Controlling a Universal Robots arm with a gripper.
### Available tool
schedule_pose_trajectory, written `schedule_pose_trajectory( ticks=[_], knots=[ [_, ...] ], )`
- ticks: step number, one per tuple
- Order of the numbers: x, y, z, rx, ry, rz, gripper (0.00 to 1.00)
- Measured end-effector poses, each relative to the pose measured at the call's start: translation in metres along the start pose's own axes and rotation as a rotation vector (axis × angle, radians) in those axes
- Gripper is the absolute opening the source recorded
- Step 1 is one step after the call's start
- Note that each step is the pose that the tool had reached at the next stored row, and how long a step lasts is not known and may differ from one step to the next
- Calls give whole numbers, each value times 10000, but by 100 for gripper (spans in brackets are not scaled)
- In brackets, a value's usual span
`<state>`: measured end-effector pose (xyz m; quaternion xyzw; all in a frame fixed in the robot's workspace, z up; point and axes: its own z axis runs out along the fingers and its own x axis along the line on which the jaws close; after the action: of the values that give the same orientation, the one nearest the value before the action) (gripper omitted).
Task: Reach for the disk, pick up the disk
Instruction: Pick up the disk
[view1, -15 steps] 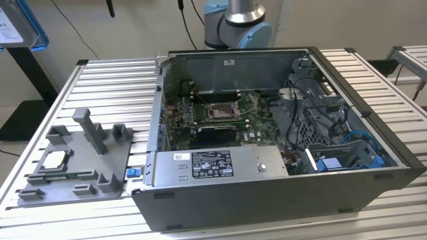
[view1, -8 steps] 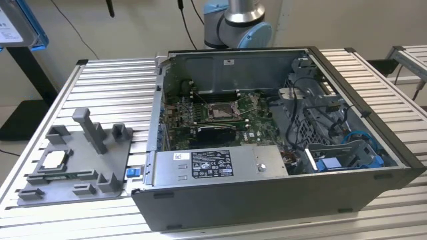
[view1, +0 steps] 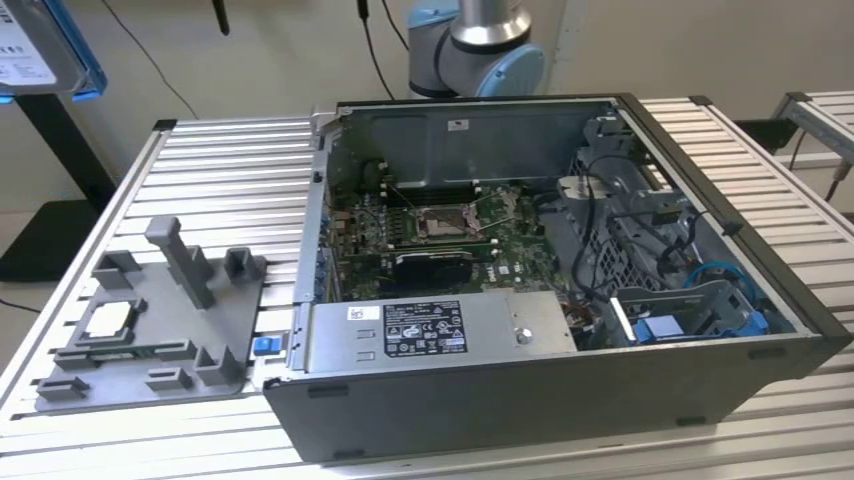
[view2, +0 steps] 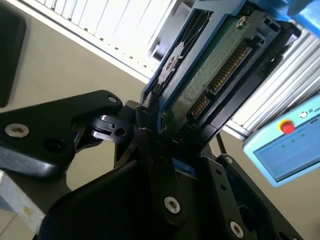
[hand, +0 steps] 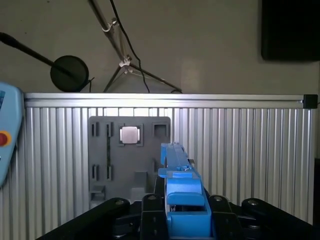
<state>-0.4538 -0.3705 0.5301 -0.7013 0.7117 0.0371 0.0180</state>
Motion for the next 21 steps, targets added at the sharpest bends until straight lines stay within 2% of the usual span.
schedule_pose_trajectory(
  ticks=[21],
  knots=[
    [-8, -525, -14, -17, -25, 1, 0]
  ],
)
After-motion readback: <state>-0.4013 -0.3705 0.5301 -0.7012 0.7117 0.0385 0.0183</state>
